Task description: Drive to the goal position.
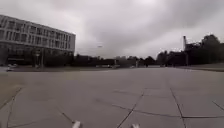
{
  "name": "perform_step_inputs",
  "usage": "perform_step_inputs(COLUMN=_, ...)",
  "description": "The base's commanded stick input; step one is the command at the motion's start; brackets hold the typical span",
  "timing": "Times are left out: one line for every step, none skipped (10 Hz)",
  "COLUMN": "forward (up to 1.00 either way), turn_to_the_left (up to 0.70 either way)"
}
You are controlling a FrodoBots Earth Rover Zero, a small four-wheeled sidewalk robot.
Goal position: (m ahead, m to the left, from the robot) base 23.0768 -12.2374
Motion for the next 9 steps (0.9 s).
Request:
perform_step_inputs(forward=0.7, turn_to_the_left=0.0)
perform_step_inputs(forward=0.7, turn_to_the_left=0.0)
perform_step_inputs(forward=0.7, turn_to_the_left=0.0)
perform_step_inputs(forward=0.7, turn_to_the_left=0.0)
perform_step_inputs(forward=0.7, turn_to_the_left=0.0)
perform_step_inputs(forward=0.7, turn_to_the_left=0.0)
perform_step_inputs(forward=0.7, turn_to_the_left=0.0)
perform_step_inputs(forward=0.7, turn_to_the_left=0.0)
perform_step_inputs(forward=0.7, turn_to_the_left=-0.08)
